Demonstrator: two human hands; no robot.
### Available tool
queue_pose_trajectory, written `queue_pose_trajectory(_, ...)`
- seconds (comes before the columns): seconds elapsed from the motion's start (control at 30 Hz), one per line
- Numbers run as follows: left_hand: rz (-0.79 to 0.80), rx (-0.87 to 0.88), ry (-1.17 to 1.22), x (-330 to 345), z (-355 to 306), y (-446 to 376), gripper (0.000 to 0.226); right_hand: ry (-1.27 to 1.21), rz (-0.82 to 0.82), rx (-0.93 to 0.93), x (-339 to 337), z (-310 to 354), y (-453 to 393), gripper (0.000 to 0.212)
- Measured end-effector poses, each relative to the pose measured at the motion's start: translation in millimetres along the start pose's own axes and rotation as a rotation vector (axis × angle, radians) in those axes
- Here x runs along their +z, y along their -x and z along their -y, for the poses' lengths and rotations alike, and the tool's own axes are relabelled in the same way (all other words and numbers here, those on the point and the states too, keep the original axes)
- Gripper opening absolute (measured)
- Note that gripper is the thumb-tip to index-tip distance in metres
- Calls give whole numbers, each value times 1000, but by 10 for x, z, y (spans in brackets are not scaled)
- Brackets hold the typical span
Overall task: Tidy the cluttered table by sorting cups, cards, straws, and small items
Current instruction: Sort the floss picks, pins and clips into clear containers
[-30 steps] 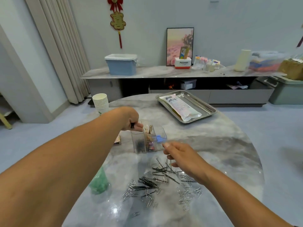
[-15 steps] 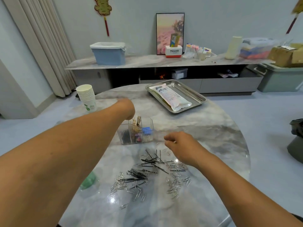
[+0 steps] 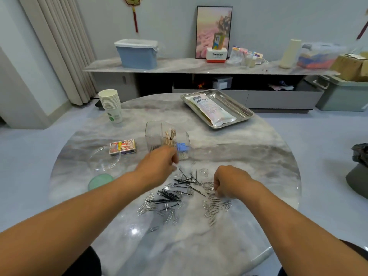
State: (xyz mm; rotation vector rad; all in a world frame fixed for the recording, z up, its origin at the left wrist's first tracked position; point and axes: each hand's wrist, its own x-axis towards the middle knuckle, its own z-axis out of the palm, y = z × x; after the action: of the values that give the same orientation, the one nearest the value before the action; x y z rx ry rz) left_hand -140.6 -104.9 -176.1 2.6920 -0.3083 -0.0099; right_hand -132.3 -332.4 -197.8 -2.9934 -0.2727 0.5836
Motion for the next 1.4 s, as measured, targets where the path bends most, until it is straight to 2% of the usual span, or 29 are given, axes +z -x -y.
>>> queue_pose_trajectory(0.13,254,-62,-99,132,221,142,17,49,-40,-6,35,41,-24,8)
queue_pose_trajectory(0.23,325,-70,-171,179,366,178,22,99,-27,-11,36,65,-11,12)
queue_pose_trajectory(0.37,312,-53,-163,236,439,174,20,157,42,-26,-13,103,25,20)
queue_pose_trajectory(0.43,314,-60,-119,262,453,158,13,154,67,-22,-4,93,9,17)
queue_pose_trajectory(0.57,343,-82,-100,266,434,142,9,-51,83,1,-54,30,-47,10)
queue_pose_trajectory(0.67,313,-128,8,182,444,100,10,-196,61,-1,-144,3,-65,7)
queue_pose_trajectory(0.8,247,-186,86,73,506,20,10,-238,55,-2,-155,6,-93,16)
queue_pose_trajectory(0.93,239,-238,51,79,573,-17,11,-211,-84,35,-121,45,-191,34)
queue_pose_trajectory(1.17,175,-305,53,92,610,-9,14,-419,-128,103,107,360,-343,34)
queue_pose_trajectory(1.4,184,-246,62,203,661,-11,10,-507,-122,133,177,561,-397,43)
